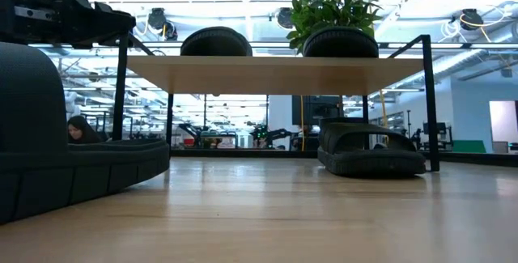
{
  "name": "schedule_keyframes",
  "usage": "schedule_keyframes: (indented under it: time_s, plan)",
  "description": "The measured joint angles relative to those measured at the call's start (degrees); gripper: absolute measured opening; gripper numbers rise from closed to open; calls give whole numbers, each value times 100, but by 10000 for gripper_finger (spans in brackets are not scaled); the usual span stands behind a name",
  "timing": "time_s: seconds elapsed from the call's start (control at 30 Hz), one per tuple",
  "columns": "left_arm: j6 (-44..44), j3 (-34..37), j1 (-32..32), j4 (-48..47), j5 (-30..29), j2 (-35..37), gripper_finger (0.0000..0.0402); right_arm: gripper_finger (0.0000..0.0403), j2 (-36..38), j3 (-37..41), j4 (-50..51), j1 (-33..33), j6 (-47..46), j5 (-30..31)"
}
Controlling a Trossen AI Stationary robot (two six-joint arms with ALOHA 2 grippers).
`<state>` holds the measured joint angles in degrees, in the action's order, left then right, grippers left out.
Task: Pick and place slides into the shelf
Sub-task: Put the black slide under the shelf
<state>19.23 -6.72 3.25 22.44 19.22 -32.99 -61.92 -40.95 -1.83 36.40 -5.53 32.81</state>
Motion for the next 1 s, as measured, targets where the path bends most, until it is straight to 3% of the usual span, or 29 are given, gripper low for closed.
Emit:
schedule_keyframes:
  time_s: [0.13, 0.23, 0.4, 0.63, 0.73, 1.0]
  plan:
    - [11, 0, 0, 2, 0, 0, 26, 0, 699, 904, -1339, -624, 404, -1536]
    - [13, 0, 0, 7, 2, 0, 26, 0, 1167, 1377, -1596, -1016, 370, -2046]
    - [13, 0, 0, 8, 3, 0, 26, 0, 1921, 1655, -1505, -1242, 512, -2107]
    - [7, 0, 0, 11, 8, 0, 26, 0, 3004, 1657, -1008, -1025, 1190, -2210]
    - [-8, 0, 0, 12, 15, 0, 26, 0, 3346, 1660, -469, -994, 1101, -1741]
    - [190, 0, 0, 20, 15, 0, 26, 0, 3616, 2121, -634, -994, 1093, -1010]
